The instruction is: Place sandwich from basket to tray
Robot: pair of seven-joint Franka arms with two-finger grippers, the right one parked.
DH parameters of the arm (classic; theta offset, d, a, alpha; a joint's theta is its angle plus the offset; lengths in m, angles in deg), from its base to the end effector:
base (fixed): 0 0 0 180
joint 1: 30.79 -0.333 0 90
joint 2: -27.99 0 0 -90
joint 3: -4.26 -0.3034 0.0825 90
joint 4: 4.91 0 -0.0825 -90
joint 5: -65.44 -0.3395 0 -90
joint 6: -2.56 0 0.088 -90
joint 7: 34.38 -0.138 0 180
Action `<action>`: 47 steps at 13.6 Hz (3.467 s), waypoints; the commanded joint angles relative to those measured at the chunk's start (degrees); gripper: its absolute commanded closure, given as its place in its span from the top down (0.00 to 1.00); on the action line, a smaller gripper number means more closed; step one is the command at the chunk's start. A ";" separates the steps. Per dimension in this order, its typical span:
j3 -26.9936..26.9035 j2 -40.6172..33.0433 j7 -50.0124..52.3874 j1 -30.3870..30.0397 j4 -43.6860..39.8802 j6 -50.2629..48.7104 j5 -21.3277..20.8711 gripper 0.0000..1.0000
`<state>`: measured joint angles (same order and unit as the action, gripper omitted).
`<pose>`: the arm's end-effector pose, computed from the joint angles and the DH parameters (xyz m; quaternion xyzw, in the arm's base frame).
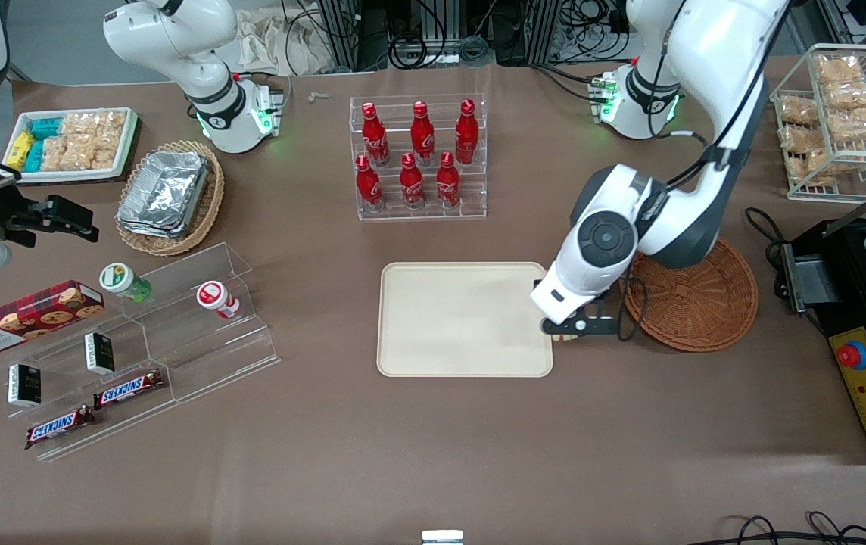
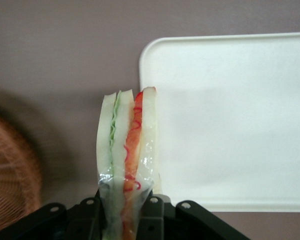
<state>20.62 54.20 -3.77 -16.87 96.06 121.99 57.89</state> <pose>0.5271 -0.2828 0.2900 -0.9981 0.0225 0.0530 0.0222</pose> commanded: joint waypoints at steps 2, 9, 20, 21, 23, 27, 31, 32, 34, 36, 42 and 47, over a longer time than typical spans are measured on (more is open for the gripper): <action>-0.36 3.83 7.00 4.36 -0.95 3.86 -1.06 0.29; -0.45 5.78 4.39 5.07 2.65 10.56 -6.86 0.29; -0.63 6.31 2.79 4.81 2.30 10.47 -6.52 1.00; -0.63 5.96 2.71 4.20 2.13 10.21 -6.34 1.00; -0.54 3.77 2.44 1.84 1.08 7.06 -6.08 1.00; -0.54 -0.89 -4.75 -3.70 -7.08 -6.55 -5.90 1.00; -0.54 -6.07 -14.66 -10.29 -10.88 -13.42 -5.90 1.00; -0.54 -7.83 -18.00 -12.22 -10.79 -14.83 -5.64 1.00; -0.63 -11.61 -20.23 -15.65 -10.36 -16.59 -2.40 1.00; -0.63 -16.34 -20.76 -19.08 -7.65 -16.69 0.68 0.99; -0.89 -24.90 -29.16 -27.42 -3.13 -17.04 3.68 1.00; -0.80 -19.19 -28.77 -29.29 -12.36 -24.85 5.70 1.00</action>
<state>19.03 31.92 -32.58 -46.04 89.11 101.09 62.62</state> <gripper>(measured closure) 0.000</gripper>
